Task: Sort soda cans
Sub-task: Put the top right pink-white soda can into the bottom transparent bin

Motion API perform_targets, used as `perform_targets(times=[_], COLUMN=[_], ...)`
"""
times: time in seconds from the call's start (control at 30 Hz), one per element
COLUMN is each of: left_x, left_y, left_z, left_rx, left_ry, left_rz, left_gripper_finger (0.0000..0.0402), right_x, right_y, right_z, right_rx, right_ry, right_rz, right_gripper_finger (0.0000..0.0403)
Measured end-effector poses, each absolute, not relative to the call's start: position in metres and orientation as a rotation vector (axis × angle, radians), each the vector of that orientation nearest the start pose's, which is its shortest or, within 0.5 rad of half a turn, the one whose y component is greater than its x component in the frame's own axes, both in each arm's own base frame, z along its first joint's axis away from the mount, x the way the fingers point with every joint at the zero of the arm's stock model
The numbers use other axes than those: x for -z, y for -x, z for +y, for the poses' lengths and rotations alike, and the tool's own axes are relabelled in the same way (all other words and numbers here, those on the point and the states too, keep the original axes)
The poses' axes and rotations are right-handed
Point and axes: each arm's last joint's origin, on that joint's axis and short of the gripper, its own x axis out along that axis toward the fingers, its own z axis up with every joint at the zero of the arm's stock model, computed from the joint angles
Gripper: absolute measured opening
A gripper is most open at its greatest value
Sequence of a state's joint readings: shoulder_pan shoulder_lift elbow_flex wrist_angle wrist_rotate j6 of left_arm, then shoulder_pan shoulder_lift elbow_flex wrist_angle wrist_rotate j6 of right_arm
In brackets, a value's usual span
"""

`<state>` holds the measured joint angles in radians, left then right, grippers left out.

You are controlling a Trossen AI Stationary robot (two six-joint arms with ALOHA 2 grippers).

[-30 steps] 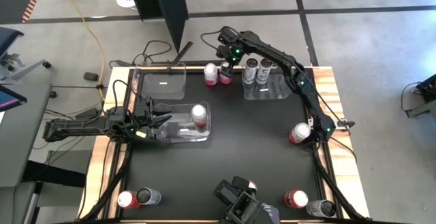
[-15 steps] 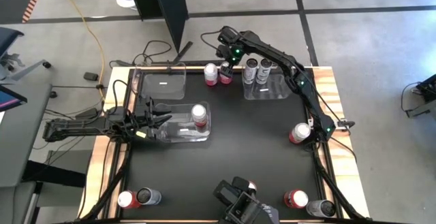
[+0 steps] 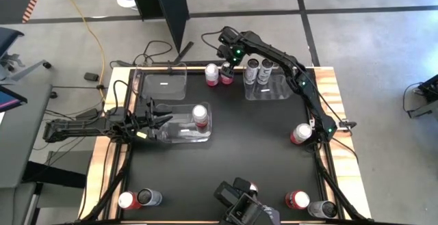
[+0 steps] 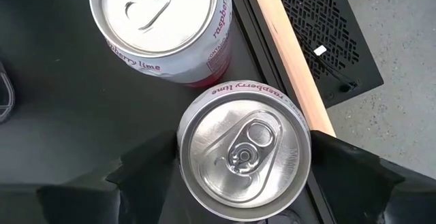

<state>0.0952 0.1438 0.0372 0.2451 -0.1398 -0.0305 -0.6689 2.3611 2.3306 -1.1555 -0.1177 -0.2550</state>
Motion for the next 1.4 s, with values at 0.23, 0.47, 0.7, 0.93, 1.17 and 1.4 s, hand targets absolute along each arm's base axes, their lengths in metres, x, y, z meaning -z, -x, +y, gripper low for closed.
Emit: perform_targets(times=[0.23, 0.47, 0.7, 0.93, 1.17, 1.4], left_x=[-0.188, -0.188, -0.188, -0.188, -0.188, -0.188], left_y=[-0.103, -0.103, -0.103, -0.103, -0.103, -0.103], left_z=[0.014, 0.014, 0.014, 0.014, 0.014, 0.014], left_rx=[-0.232, -0.232, -0.232, -0.233, -0.233, -0.233], left_ry=[0.034, 0.033, 0.034, 0.031, 0.03, 0.03], left_rz=[-0.142, -0.142, -0.142, -0.141, -0.142, -0.142], left_gripper_finger=[0.0093, 0.0093, 0.0093, 0.0093, 0.0093, 0.0093], right_x=[-0.253, -0.253, -0.255, -0.258, -0.249, -0.25], right_y=[-0.387, -0.389, -0.389, -0.389, -0.39, -0.391], right_z=[-0.3, -0.296, -0.295, -0.295, -0.296, -0.296], right_rx=[0.339, 0.331, 0.334, 0.346, 0.381, 0.405], right_ry=[-0.238, -0.233, -0.241, -0.257, -0.31, -0.297], right_rz=[1.16, 1.164, 1.166, 1.166, 1.179, 1.182], right_gripper_finger=[0.0314, 0.0336, 0.0355, 0.0355, 0.0356, 0.0356])
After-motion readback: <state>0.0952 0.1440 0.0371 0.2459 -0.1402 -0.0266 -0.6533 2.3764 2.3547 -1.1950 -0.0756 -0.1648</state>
